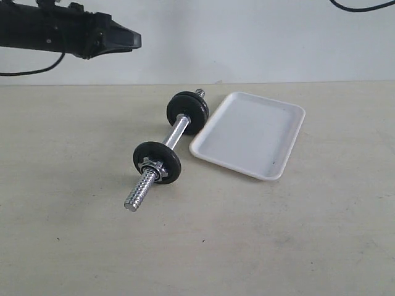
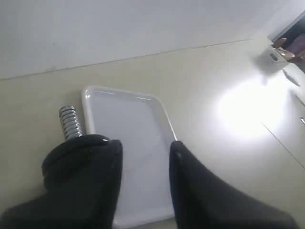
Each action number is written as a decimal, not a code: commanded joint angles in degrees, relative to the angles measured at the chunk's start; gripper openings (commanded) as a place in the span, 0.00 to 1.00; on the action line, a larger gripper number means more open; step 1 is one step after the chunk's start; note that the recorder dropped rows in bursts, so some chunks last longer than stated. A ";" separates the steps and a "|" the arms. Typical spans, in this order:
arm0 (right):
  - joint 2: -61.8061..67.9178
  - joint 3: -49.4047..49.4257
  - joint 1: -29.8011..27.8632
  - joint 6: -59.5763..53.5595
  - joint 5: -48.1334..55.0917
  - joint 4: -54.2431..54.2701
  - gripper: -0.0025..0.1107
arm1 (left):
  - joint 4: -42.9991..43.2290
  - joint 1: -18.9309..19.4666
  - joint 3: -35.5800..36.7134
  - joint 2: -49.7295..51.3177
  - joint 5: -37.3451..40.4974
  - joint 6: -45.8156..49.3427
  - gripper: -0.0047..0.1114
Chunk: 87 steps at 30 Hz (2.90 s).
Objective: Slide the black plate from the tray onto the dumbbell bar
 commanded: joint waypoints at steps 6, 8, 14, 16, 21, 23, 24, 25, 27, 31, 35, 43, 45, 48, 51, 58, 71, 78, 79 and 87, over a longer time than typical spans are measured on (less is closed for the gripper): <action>-13.19 -0.25 -7.38 -0.15 -0.67 -3.35 0.05 | 1.33 5.56 0.01 -10.34 13.57 1.63 0.08; -17.32 -0.25 -8.43 -0.18 -3.28 -6.34 0.05 | 1.33 6.13 0.01 -13.00 14.76 2.91 0.08; -30.69 -0.25 -9.45 -1.93 -11.12 -12.92 0.05 | 2.00 6.78 0.01 -23.30 14.68 4.59 0.08; -35.55 -0.25 -9.45 -4.21 -11.47 -13.02 0.05 | 2.35 6.78 0.01 -27.38 14.12 5.23 0.08; -46.93 -0.25 -9.45 -6.58 -11.52 -14.20 0.05 | 3.36 6.78 2.76 -39.14 7.18 8.53 0.08; -51.59 -0.25 -9.45 -6.86 -11.11 -15.68 0.05 | 3.36 6.78 5.57 -44.86 2.36 10.36 0.08; -53.48 -0.25 -9.45 -6.86 -11.11 -16.66 0.05 | 3.36 6.78 6.89 -47.22 -0.08 11.28 0.08; -55.37 -0.25 -9.45 -6.86 -11.11 -17.75 0.05 | 3.36 6.78 8.73 -50.19 -2.08 12.54 0.08; -60.10 -0.25 -9.45 -6.60 -10.98 -19.45 0.05 | 3.36 6.78 12.37 -55.59 -5.14 14.32 0.08; -69.47 -0.25 -9.21 -4.89 -10.98 -23.28 0.05 | 3.36 6.78 20.93 -67.86 -12.56 16.86 0.08; -77.73 -0.25 -6.68 -3.49 -10.84 -28.52 0.05 | 1.91 6.78 29.90 -79.85 -24.98 16.95 0.08; -88.35 -0.25 0.24 10.78 -9.84 -48.70 0.05 | -3.04 6.78 44.76 -94.29 -42.43 16.95 0.08; -89.18 -0.25 1.40 15.82 -8.06 -54.90 0.05 | -3.09 6.78 46.59 -95.09 -42.29 16.95 0.08; -89.33 -0.25 1.51 18.47 -4.17 -62.67 0.05 | -3.43 6.78 47.30 -95.09 -41.54 16.77 0.08; -89.12 3.23 1.51 25.48 -2.56 -71.83 0.05 | -4.53 6.78 47.31 -95.09 -37.84 16.77 0.08; -95.84 37.32 6.90 35.45 -32.15 -80.70 0.05 | -4.71 6.78 51.62 -95.09 -35.12 16.77 0.08; -78.08 88.42 21.47 51.36 -96.14 -70.88 0.05 | -4.84 3.77 52.57 -95.09 -35.88 16.77 0.08; -68.80 89.05 21.47 50.54 -110.73 -70.84 0.05 | -4.84 3.77 52.70 -95.09 -32.99 15.06 0.08; -68.80 89.56 21.47 49.84 -113.26 -71.59 0.05 | -4.84 3.77 52.70 -95.09 -31.60 13.44 0.08; -79.14 107.58 21.47 48.94 -125.40 -58.37 0.05 | -4.84 3.77 60.85 -95.95 -21.76 10.75 0.08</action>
